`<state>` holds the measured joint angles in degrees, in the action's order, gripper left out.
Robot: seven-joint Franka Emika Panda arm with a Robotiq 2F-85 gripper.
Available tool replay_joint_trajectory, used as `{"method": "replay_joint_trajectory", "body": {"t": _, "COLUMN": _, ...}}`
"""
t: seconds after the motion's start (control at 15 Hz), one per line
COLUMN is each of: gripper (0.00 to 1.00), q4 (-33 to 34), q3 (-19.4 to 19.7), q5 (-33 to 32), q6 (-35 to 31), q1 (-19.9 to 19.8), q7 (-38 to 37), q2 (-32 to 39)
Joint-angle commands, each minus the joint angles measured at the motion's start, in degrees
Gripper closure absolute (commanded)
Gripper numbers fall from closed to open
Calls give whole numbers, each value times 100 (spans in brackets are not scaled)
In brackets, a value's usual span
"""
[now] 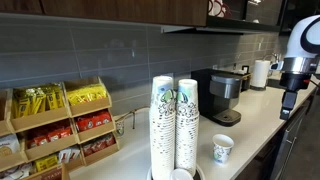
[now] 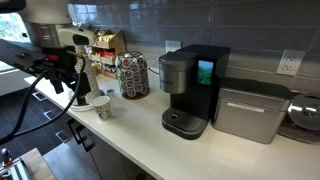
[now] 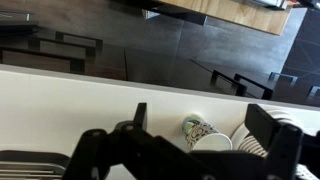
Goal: Pick up the coffee cup from the counter and place it on the stacked cups on the right
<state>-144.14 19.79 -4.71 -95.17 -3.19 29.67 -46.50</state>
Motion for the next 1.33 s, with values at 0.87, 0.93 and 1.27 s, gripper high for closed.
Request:
{"method": "replay_joint_trajectory", "body": {"t": 0.87, "gripper": 0, "q4": -614, "q3": -401, "q5": 705, "q6": -559, "q1": 480, "q7": -106, "q2": 167}}
{"method": "replay_joint_trajectory", "body": {"t": 0.93, "gripper": 0, "q4": -730, "q3": -509, "q5": 847, "q6": -743, "q1": 555, "q7": -150, "q2": 214}}
{"method": "replay_joint_trajectory", "body": {"t": 1.27, "gripper": 0, "q4": -1290, "q3": -1223, "q5": 1038, "q6": -2762, "q1": 863, "q7": -520, "q2": 563}}
